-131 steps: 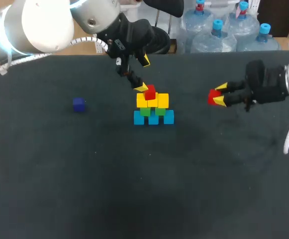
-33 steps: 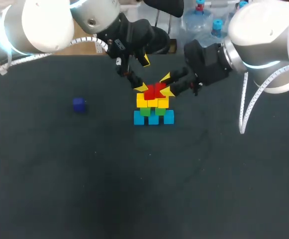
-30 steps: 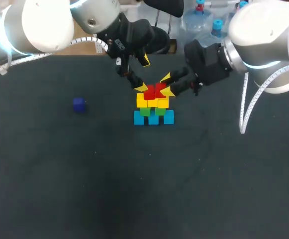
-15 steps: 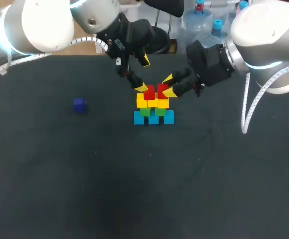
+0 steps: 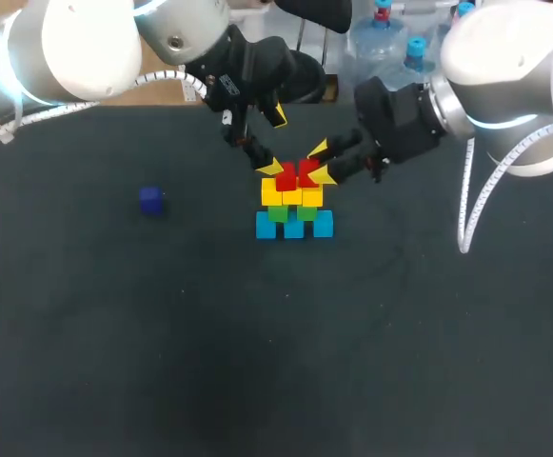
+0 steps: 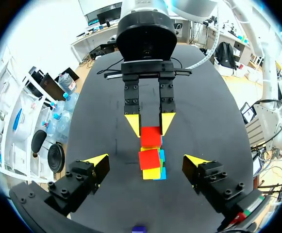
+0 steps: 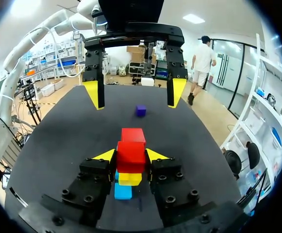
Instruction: Place the blue cubes, place green cubes on the blue cubes, place the yellow cubes on the green cubes, then place the red cubes on the yellow cubes, and place purple cube on the red cubes.
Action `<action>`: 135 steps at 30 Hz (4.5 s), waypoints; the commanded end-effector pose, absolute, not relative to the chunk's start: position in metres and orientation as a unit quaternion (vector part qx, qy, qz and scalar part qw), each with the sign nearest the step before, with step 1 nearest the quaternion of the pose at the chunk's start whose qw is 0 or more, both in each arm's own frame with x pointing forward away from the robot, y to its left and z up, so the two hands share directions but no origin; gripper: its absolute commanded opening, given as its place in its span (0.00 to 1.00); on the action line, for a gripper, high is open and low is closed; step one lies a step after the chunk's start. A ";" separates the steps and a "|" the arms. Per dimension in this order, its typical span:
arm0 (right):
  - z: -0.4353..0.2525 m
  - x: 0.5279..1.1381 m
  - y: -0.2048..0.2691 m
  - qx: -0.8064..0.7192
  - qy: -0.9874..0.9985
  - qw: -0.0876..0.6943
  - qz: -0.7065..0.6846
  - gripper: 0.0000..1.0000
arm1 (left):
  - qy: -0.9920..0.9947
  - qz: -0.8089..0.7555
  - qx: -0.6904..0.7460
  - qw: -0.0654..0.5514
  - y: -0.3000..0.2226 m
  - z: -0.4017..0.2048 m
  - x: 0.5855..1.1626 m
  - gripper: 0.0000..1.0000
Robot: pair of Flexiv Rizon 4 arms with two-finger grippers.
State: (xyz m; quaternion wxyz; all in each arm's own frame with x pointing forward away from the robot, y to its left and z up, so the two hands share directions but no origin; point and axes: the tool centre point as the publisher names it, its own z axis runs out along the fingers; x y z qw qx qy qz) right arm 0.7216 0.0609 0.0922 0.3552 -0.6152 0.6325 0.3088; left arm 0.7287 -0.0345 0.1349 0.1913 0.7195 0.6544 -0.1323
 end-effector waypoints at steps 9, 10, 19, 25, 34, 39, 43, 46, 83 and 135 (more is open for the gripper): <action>0.091 0.722 0.062 -0.616 0.631 0.356 0.311 0.00 | 0.653 -0.133 0.720 0.192 -0.033 0.134 0.729 1.00; 0.091 0.722 0.062 -0.616 0.631 0.356 0.311 0.00 | 0.653 -0.133 0.720 0.192 -0.033 0.134 0.729 1.00; 0.090 0.721 0.063 -0.616 0.631 0.355 0.312 0.00 | 0.653 -0.133 0.720 0.192 -0.033 0.134 0.729 1.00; 0.090 0.720 0.064 -0.616 0.629 0.355 0.313 0.00 | 0.653 -0.133 0.720 0.192 -0.033 0.134 0.729 1.00; 0.090 0.720 0.065 -0.616 0.629 0.355 0.314 0.00 | 0.653 -0.133 0.720 0.192 -0.033 0.134 0.729 1.00; 0.089 0.720 0.064 -0.615 0.630 0.355 0.314 0.00 | 0.653 -0.133 0.720 0.192 -0.033 0.134 0.729 1.00; 0.089 0.720 0.064 -0.615 0.630 0.356 0.314 0.00 | 0.653 -0.133 0.720 0.192 -0.033 0.134 0.729 1.00; 0.089 0.720 0.064 -0.615 0.630 0.356 0.314 0.00 | 0.653 -0.133 0.720 0.192 -0.033 0.134 0.729 1.00; 0.086 0.721 0.065 -0.614 0.630 0.356 0.316 0.00 | 0.653 -0.133 0.720 0.192 -0.033 0.134 0.729 1.00; 0.086 0.719 0.066 -0.612 0.633 0.354 0.316 0.25 | 0.653 -0.133 0.720 0.192 -0.033 0.134 0.729 1.00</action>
